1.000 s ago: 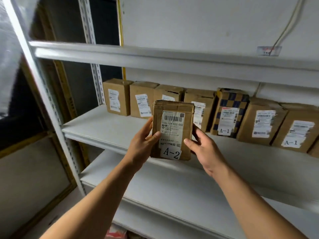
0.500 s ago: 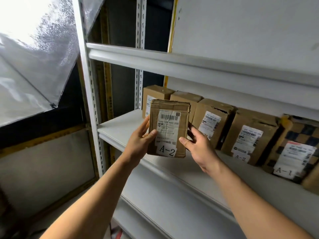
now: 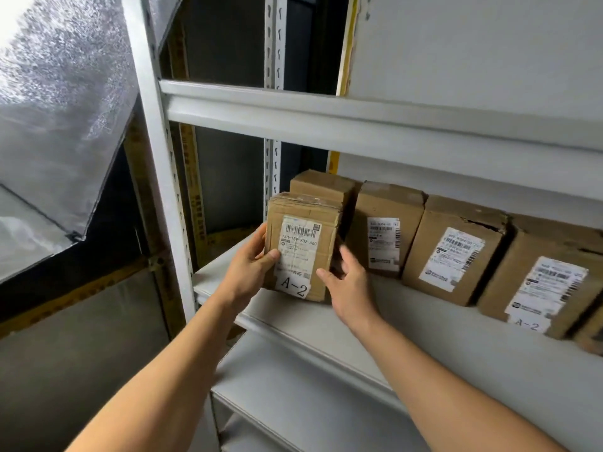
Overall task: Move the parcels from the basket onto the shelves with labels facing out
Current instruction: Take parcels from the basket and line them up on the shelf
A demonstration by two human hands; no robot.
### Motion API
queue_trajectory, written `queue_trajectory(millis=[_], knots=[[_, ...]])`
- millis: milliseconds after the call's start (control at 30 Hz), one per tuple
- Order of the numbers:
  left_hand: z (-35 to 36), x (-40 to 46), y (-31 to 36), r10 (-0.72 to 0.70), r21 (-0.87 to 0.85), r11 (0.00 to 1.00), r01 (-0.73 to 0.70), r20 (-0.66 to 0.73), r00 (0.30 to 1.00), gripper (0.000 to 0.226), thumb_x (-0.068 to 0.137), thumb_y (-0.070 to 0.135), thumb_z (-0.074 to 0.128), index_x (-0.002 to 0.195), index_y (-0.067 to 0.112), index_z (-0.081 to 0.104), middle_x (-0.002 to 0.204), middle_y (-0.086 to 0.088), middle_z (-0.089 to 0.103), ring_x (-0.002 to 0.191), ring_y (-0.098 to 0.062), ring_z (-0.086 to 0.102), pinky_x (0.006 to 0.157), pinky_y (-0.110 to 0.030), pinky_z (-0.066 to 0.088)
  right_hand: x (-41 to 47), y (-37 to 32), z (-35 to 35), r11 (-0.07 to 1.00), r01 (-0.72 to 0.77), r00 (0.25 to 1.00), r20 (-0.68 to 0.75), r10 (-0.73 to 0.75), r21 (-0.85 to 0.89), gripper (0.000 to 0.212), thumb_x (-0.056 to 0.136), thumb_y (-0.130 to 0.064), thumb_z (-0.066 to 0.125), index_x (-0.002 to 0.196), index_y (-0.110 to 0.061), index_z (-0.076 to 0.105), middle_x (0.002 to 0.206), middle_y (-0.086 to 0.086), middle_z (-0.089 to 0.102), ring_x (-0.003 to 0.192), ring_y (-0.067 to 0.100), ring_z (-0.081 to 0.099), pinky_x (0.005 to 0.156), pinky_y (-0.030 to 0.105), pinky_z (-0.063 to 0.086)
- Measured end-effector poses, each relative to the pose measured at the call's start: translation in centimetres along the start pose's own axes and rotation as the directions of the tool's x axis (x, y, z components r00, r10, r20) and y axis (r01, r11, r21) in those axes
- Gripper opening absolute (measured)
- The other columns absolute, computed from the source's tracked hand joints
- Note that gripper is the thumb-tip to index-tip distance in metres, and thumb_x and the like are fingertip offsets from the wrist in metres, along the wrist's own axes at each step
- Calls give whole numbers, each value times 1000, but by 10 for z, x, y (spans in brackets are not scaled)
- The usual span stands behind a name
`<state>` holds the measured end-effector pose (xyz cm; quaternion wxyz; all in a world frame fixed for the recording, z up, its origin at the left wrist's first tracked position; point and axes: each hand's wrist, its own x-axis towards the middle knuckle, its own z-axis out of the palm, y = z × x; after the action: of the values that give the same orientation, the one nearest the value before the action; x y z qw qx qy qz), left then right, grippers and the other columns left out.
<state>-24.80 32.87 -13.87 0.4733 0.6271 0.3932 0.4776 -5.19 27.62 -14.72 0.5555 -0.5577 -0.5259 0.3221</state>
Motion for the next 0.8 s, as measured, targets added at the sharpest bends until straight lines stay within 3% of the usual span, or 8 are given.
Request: queue_trajectory(millis=[100,167,233,333,433,533,633,800], knots=[[-13,21,-5,3,3,1000,-3,26,1000,57,109,5,47,151,43,47,135,14,68,129,-8,62,108,-43,52,14,5,17,1000,-20,998,-66,20,6,80,95,2,71,163,-24,36,153,1,56,141,8,51,121,38,42],[-20,31,-8,1,-8,1000,-1,61,998,59,109,2,46,150,44,48,135,18,68,127,0,62,104,-30,53,28,20,23,999,-11,997,-81,8,-34,77,91,-13,77,159,-31,44,149,-4,61,139,12,56,118,48,46],[-24,39,-9,4,-18,1000,-2,90,996,61,108,-2,45,144,47,50,132,24,69,121,7,63,93,-17,54,43,42,27,998,-19,995,-102,13,-54,74,87,-21,76,154,-34,49,145,-10,64,134,10,61,116,49,48],[-27,52,-15,5,-27,1000,-2,92,996,62,107,-7,45,140,45,53,128,25,70,119,7,65,87,-13,55,40,26,34,998,-29,992,-125,21,-59,72,94,-5,74,156,-31,48,141,-13,66,126,6,65,115,46,50],[-29,62,-22,21,-39,999,-17,103,994,60,106,-6,48,152,33,50,139,17,67,125,2,63,90,-15,55,41,19,36,997,-52,986,-164,41,-58,74,96,2,71,159,-26,44,125,-27,62,104,-17,64,104,22,52],[-29,70,-25,17,-38,999,-13,107,994,60,106,-4,49,153,34,50,140,18,66,122,6,63,87,-12,54,48,23,35,998,-56,984,-172,49,-36,76,95,7,70,160,-22,43,127,-23,60,95,-25,61,91,7,49],[-29,74,-29,5,-25,1000,-3,109,994,61,107,-1,51,155,37,48,138,23,65,118,11,62,86,-11,54,52,25,34,998,-63,983,-175,59,-17,77,94,11,68,160,-19,42,117,-32,56,93,-30,59,84,2,48],[-30,74,-32,5,13,1000,-7,116,993,62,107,2,51,155,41,45,136,29,64,120,13,60,91,-12,53,50,24,35,997,-60,983,-175,51,-44,77,94,12,68,158,-20,44,116,-33,57,96,-28,59,85,2,48]])
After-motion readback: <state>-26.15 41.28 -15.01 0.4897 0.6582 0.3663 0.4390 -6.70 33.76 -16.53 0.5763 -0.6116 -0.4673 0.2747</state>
